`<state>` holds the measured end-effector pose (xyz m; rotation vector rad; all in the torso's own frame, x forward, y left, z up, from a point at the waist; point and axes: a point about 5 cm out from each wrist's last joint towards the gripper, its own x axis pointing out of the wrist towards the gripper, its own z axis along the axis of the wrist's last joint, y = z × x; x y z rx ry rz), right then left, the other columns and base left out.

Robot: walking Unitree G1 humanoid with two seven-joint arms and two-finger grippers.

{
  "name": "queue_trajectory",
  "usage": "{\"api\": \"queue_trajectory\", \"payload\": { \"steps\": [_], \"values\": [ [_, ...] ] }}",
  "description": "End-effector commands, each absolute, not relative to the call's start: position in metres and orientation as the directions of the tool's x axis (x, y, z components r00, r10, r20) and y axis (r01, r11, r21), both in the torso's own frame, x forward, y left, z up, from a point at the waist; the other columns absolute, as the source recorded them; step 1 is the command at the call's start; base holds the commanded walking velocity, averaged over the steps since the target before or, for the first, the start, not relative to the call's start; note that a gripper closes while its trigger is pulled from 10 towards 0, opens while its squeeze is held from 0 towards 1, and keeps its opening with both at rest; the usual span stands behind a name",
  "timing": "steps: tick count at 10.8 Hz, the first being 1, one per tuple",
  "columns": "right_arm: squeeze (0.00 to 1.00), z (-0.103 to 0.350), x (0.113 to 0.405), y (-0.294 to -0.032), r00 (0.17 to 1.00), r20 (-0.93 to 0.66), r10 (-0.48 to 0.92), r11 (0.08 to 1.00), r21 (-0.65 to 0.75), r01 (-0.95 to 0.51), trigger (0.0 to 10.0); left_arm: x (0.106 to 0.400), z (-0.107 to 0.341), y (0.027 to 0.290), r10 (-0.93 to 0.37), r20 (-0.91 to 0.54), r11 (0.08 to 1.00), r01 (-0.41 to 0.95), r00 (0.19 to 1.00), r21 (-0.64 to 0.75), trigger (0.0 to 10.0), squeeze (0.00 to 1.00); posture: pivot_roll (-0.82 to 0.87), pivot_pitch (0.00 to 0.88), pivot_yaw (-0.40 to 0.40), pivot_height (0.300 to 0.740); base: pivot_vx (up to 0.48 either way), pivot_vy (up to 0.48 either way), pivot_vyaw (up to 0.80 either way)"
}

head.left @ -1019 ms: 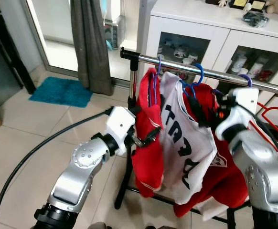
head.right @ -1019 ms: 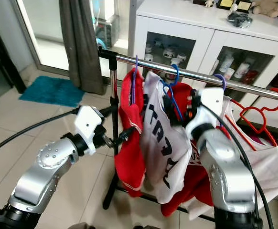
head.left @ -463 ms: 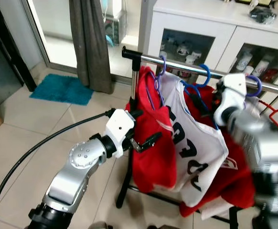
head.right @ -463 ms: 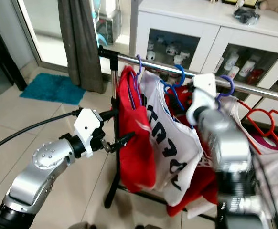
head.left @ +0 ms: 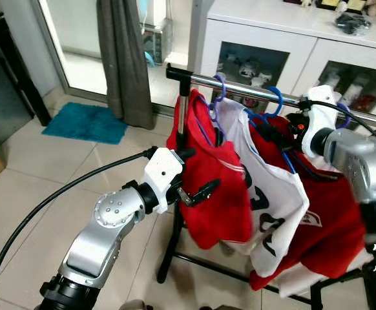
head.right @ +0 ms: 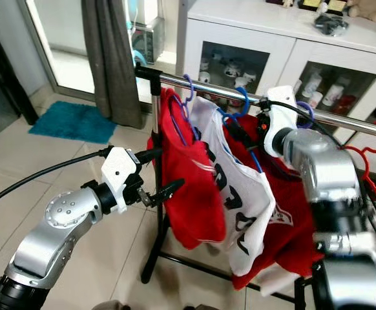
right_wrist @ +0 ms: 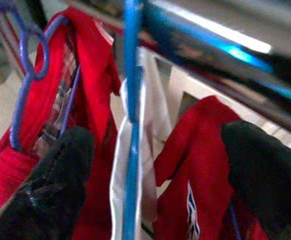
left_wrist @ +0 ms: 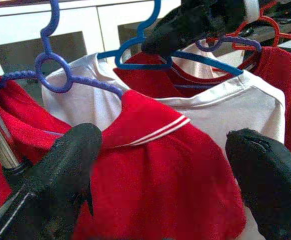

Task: Hang hanger

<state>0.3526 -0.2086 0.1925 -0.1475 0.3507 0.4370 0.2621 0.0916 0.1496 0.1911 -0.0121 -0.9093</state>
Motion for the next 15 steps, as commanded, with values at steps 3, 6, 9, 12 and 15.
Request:
{"api": "queue_trajectory", "payload": {
  "steps": [3, 6, 9, 12, 15],
  "values": [
    [0.00, 0.193, 0.360, -0.210, 0.792, -0.420, 0.442, 0.866, -0.029, -0.499, 0.6, 0.262, 0.151, 0.089, -0.800, -0.067, 0.578, 0.796, 0.596, 0.179, 10.0, 0.11, 0.00, 0.000, -0.093, 0.740, 0.000, 0.000, 0.00],
    [0.00, 0.180, 0.366, -0.217, 0.782, -0.487, 0.389, 0.900, 0.019, -0.435, 0.0, 0.261, 0.151, 0.088, -0.803, -0.069, 0.573, 0.799, 0.592, 0.181, 10.0, 0.11, 0.00, 0.000, -0.095, 0.740, 0.000, 0.000, 0.00],
    [0.00, 0.182, 0.368, -0.222, 0.788, -0.489, 0.374, 0.908, 0.020, -0.419, 0.0, 0.262, 0.150, 0.087, -0.809, -0.070, 0.565, 0.805, 0.584, 0.184, 10.0, 0.11, 0.00, 0.000, -0.091, 0.740, 0.000, 0.000, 0.00],
    [0.00, 0.180, 0.367, -0.221, 0.784, -0.498, 0.371, 0.908, 0.017, -0.419, 0.0, 0.262, 0.150, 0.086, -0.812, -0.070, 0.560, 0.807, 0.579, 0.186, 10.0, 0.11, 0.00, 0.000, -0.091, 0.740, 0.000, 0.000, 0.00],
    [0.00, 0.176, 0.365, -0.216, 0.778, -0.505, 0.374, 0.906, 0.017, -0.424, 0.0, 0.262, 0.150, 0.086, -0.815, -0.073, 0.555, 0.810, 0.575, 0.189, 10.0, 0.11, 0.00, 0.000, -0.091, 0.740, 0.000, 0.000, 0.00]
  ]
}}
